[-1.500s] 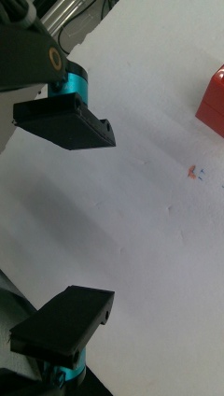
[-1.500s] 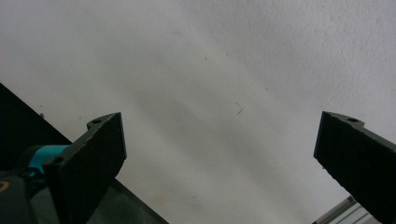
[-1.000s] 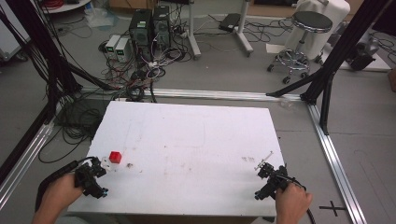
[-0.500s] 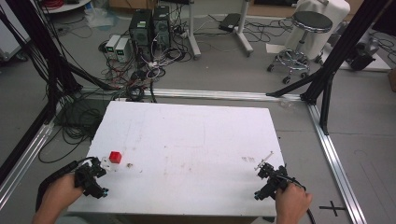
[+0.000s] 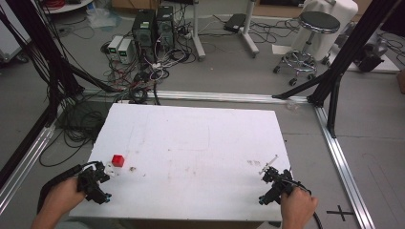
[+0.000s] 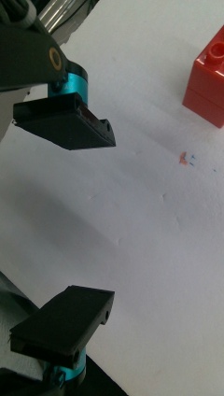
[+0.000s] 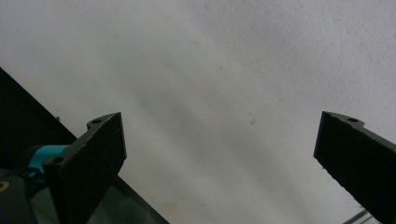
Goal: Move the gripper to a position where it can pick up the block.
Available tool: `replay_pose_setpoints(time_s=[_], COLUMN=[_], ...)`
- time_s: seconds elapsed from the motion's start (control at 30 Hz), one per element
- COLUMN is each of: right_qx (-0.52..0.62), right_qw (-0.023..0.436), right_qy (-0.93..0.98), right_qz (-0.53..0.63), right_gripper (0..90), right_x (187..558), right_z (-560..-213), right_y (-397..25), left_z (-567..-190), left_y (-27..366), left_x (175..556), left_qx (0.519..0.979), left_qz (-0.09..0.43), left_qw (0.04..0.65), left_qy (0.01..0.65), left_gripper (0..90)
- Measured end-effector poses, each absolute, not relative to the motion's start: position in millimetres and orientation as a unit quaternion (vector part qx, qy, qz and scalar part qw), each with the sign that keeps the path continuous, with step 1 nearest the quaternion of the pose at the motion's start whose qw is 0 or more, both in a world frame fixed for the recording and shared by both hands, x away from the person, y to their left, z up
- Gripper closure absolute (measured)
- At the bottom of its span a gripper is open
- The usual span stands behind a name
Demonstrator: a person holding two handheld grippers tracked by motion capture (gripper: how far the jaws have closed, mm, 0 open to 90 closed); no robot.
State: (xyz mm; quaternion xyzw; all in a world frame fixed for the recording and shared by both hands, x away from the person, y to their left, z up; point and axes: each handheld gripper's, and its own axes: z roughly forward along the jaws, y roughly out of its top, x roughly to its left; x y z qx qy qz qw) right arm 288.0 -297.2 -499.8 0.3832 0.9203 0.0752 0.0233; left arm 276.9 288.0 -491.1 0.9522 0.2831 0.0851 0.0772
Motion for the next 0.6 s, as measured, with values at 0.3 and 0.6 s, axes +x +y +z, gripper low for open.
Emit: replay_pose_setpoints(time_s=[0.3,0.6], right_qx=[0.382,0.381], right_qw=[0.023,0.025], right_qy=[0.921,0.921], right_qz=[0.075,0.076], right_gripper=[1.5,1.5], right_x=[288.4,287.8], right_z=[-500.2,-499.8], right_y=[-295.1,-296.2], left_z=[-481.0,-471.6], left_y=[296.7,303.1], left_x=[287.8,303.1], left_qx=[0.967,0.977], left_qz=[0.086,0.099], left_qw=[0.072,0.059], left_qy=[0.231,0.177], left_gripper=[22.2,22.2])
